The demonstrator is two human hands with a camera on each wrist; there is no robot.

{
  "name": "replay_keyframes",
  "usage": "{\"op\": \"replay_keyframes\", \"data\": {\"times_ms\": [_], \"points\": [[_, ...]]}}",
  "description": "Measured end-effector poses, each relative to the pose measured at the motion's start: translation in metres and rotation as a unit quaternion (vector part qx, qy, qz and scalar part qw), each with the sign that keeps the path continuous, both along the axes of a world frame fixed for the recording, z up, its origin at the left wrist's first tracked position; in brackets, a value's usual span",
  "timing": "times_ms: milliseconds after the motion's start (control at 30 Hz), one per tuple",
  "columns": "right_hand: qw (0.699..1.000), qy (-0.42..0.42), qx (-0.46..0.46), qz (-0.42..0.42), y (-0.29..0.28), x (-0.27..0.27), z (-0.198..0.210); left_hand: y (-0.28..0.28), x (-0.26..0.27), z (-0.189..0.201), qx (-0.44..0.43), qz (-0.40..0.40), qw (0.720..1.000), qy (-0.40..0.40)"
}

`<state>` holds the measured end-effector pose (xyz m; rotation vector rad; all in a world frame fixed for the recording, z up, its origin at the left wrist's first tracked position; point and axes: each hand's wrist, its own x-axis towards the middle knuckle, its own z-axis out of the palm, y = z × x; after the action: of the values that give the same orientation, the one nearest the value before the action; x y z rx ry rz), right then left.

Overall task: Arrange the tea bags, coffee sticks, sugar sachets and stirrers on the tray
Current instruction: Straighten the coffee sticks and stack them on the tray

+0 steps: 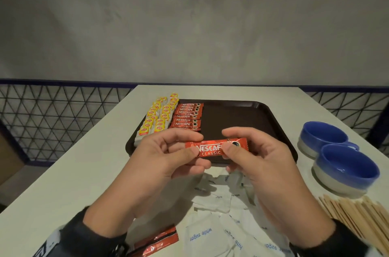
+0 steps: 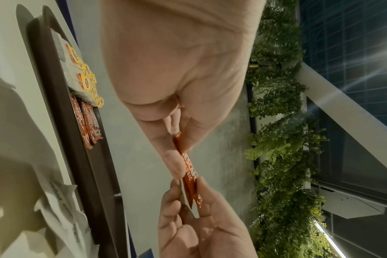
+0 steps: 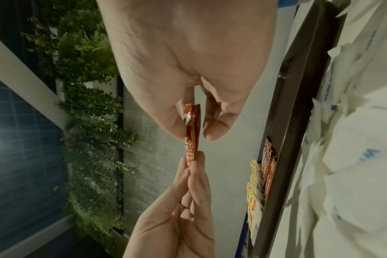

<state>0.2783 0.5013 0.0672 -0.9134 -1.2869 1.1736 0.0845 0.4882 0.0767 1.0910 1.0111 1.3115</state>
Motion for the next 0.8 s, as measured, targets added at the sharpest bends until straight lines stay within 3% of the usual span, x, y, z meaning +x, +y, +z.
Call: {"op": "replay_keyframes", "data": {"times_ms": [400,800], "points": [[1.000,-0.003,0.007,0.001,0.0038,0.0013,-0.0047,0.0033,-0.0007,-0.0059,0.022,0.001,0.998,0.059],[1.000,-0.010,0.004,-0.001,-0.0003,-0.0017,-0.0014,0.0027,-0.0004,-0.0067,0.009,0.015,0.999,0.047]]}}
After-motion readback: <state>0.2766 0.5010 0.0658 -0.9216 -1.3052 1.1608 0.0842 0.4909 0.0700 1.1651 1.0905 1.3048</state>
